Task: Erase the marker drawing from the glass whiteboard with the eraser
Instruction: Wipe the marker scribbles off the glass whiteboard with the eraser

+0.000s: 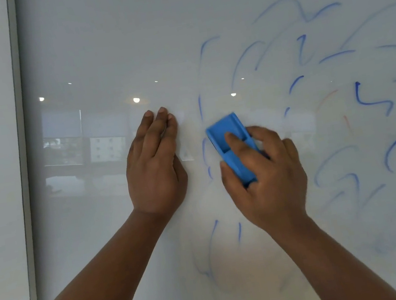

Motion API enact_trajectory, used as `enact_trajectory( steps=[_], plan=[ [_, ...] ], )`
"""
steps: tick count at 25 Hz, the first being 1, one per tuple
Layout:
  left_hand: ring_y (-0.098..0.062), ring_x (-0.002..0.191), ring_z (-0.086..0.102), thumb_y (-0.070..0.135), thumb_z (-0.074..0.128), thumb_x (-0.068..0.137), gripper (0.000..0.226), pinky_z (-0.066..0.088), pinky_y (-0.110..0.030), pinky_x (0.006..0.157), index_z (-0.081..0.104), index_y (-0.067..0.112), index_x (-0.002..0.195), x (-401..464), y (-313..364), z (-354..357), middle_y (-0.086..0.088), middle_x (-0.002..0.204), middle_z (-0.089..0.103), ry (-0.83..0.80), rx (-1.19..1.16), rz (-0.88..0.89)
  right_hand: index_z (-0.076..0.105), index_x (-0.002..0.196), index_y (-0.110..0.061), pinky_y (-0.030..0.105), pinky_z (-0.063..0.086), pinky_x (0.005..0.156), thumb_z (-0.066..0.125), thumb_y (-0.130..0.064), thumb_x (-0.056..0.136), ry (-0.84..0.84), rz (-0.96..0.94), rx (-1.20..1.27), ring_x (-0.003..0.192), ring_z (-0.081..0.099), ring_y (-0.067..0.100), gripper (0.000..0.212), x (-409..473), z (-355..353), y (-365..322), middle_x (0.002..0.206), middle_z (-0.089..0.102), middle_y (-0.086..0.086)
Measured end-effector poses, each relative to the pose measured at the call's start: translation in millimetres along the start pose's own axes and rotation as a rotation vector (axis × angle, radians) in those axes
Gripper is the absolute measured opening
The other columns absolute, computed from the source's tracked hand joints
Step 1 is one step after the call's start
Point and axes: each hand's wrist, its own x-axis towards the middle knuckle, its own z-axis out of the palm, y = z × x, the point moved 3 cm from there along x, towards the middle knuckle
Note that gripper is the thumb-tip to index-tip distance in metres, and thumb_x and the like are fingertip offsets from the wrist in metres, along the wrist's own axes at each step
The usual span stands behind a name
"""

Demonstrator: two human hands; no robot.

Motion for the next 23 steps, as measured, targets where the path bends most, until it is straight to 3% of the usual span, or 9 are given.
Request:
enact_trajectory(
  steps=[6, 11, 15, 20, 23],
  plan=[
    [-0.027, 0.145, 0.034, 0.002, 0.036, 0.093, 0.050, 0.035, -0.038, 0.116, 0.051, 0.004, 0.141, -2, -3, 3, -0.011, 0.150, 0.047, 0.015, 0.000, 0.008, 0.072, 0.115, -0.026, 0.039, 0.045, 0.077, 0.069, -0.033, 0.087, 0.146, 0.114, -0.015, 0.084, 0.049, 0.030, 0.030, 53, 8, 3, 0.135, 0.058, 0.011],
    [-0.029, 0.143, 0.038, -0.004, 0.042, 0.092, 0.049, 0.038, -0.041, 0.115, 0.052, 0.003, 0.139, 0, -2, -1, -0.013, 0.148, 0.048, -0.009, -0.013, 0.018, 0.072, 0.115, -0.027, 0.037, 0.047, 0.068, 0.068, -0.034, 0.085, 0.000, -0.022, -0.012, 0.087, 0.049, 0.029, 0.031, 3, 10, -18, 0.134, 0.058, 0.010],
    [-0.030, 0.142, 0.040, -0.011, 0.045, 0.088, 0.053, 0.039, -0.041, 0.114, 0.053, 0.003, 0.138, -1, -2, -2, -0.013, 0.147, 0.049, -0.018, -0.010, 0.003, 0.073, 0.114, -0.025, 0.041, 0.047, 0.077, 0.069, -0.032, 0.086, 0.118, 0.122, -0.008, 0.086, 0.049, 0.030, 0.029, 29, 4, -3, 0.130, 0.059, 0.013],
    [-0.031, 0.138, 0.045, -0.009, 0.045, 0.090, 0.045, 0.041, -0.043, 0.112, 0.059, 0.000, 0.132, -6, -6, -4, -0.016, 0.141, 0.054, 0.002, -0.094, 0.054, 0.074, 0.113, -0.023, 0.040, 0.046, 0.073, 0.070, -0.030, 0.086, -0.015, -0.027, -0.002, 0.086, 0.049, 0.029, 0.028, -15, 18, -37, 0.132, 0.059, 0.014],
    [-0.031, 0.136, 0.048, -0.013, 0.049, 0.088, 0.045, 0.041, -0.040, 0.113, 0.060, 0.000, 0.130, -12, -6, -5, -0.015, 0.139, 0.056, -0.001, -0.088, 0.075, 0.074, 0.111, -0.020, 0.038, 0.047, 0.083, 0.071, -0.027, 0.086, 0.075, 0.104, 0.012, 0.095, 0.051, 0.031, 0.026, -11, 4, -17, 0.142, 0.054, 0.014]
  ],
)
